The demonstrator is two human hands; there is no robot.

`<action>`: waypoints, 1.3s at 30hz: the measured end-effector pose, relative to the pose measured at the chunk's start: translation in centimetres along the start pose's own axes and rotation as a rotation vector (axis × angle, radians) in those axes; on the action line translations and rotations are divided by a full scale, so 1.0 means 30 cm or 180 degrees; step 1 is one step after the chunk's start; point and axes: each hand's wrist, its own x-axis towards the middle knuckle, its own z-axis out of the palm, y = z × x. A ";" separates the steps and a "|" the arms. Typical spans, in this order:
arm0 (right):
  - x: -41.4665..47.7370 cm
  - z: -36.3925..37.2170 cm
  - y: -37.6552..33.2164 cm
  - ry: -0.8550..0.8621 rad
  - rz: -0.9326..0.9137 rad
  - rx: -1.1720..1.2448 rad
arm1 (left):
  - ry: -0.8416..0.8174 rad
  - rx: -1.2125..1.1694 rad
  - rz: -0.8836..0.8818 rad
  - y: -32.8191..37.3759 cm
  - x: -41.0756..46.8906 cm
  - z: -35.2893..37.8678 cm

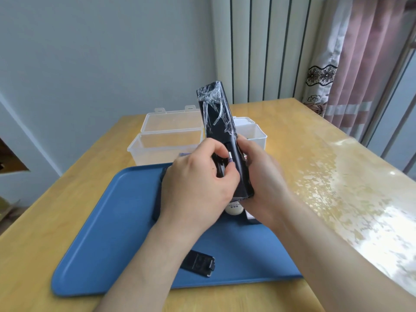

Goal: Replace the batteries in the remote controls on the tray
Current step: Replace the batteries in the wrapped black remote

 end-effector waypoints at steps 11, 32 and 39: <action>-0.007 0.003 0.004 0.0051 -0.0108 -0.0298 | 0.0045 0.0068 0.0395 -0.009 0.003 -0.004; 0.019 0.032 0.078 0.0400 -0.0372 -0.0952 | -0.0270 -0.0451 -0.0047 -0.046 0.031 -0.004; 0.016 0.023 0.055 0.0247 -0.0239 -0.0674 | -0.0054 -0.0449 0.0386 -0.052 0.018 -0.009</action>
